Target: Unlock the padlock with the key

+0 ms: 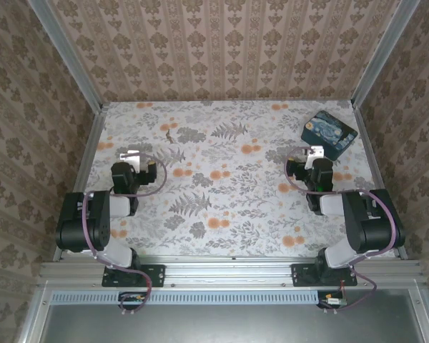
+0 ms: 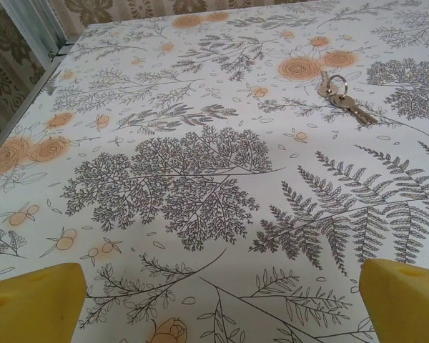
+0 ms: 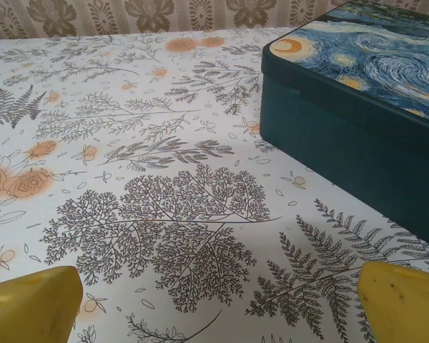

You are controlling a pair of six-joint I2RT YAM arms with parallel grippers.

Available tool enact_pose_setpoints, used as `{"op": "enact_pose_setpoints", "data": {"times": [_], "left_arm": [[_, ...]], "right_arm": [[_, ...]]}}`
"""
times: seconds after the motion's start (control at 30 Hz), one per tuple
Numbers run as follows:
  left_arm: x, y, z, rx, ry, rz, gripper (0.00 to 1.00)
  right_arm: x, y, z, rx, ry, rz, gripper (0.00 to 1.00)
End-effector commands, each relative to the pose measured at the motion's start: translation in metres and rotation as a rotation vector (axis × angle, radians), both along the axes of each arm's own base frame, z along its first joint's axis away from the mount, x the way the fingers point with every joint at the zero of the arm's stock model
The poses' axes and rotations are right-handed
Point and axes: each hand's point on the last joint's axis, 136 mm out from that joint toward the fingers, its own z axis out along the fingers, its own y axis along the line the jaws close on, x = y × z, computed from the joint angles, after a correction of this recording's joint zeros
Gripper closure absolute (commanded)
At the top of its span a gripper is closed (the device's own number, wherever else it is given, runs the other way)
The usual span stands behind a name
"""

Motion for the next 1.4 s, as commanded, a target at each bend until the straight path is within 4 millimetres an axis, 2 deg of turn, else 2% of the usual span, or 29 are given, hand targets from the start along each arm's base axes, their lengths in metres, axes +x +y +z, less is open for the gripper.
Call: {"op": "enact_pose_setpoints", "data": {"times": [0.0,0.17,0.83,0.93,1.0,1.03,1.07,1.1,1.13,1.2,1.37], "left_arm": [[0.006,-0.001,0.013,0.0,-0.04,-0.009,0.0],[0.005,-0.006,0.013,0.023,-0.047,-0.009,0.0],[0.006,0.0,0.013,-0.036,-0.041,-0.023,0.0],[0.004,0.02,0.031,-0.045,-0.033,0.088,0.0],[0.004,0.043,0.05,-0.021,0.011,0.246,0.0],[0.003,0.05,0.053,-0.042,0.046,0.293,0.0],[0.005,0.051,0.055,-0.076,0.093,0.307,0.0],[0.008,0.051,0.056,-0.114,0.146,0.314,0.0],[0.007,0.047,0.054,-0.134,0.209,0.31,0.0],[0.008,0.04,0.056,-0.166,0.28,0.299,0.0],[0.005,0.012,0.07,-0.227,0.275,0.222,0.0]], "right_arm": [[0.004,-0.001,0.009,-0.02,-0.031,-0.005,0.0],[0.004,-0.001,0.009,-0.019,-0.032,-0.004,0.0],[0.006,-0.001,0.012,-0.015,-0.037,-0.003,0.0],[0.011,-0.015,0.034,-0.016,0.052,-0.085,0.0],[0.016,-0.025,0.052,-0.007,0.115,-0.141,0.0],[0.018,-0.03,0.073,0.012,0.113,-0.169,0.0],[0.02,-0.039,0.083,0.039,0.137,-0.216,0.0],[0.025,-0.049,0.097,0.08,0.15,-0.254,0.0],[0.03,-0.057,0.093,0.112,0.195,-0.28,0.0],[0.044,-0.073,0.1,0.157,0.231,-0.302,0.0],[0.077,-0.102,0.101,0.11,0.316,-0.332,0.0]]}}
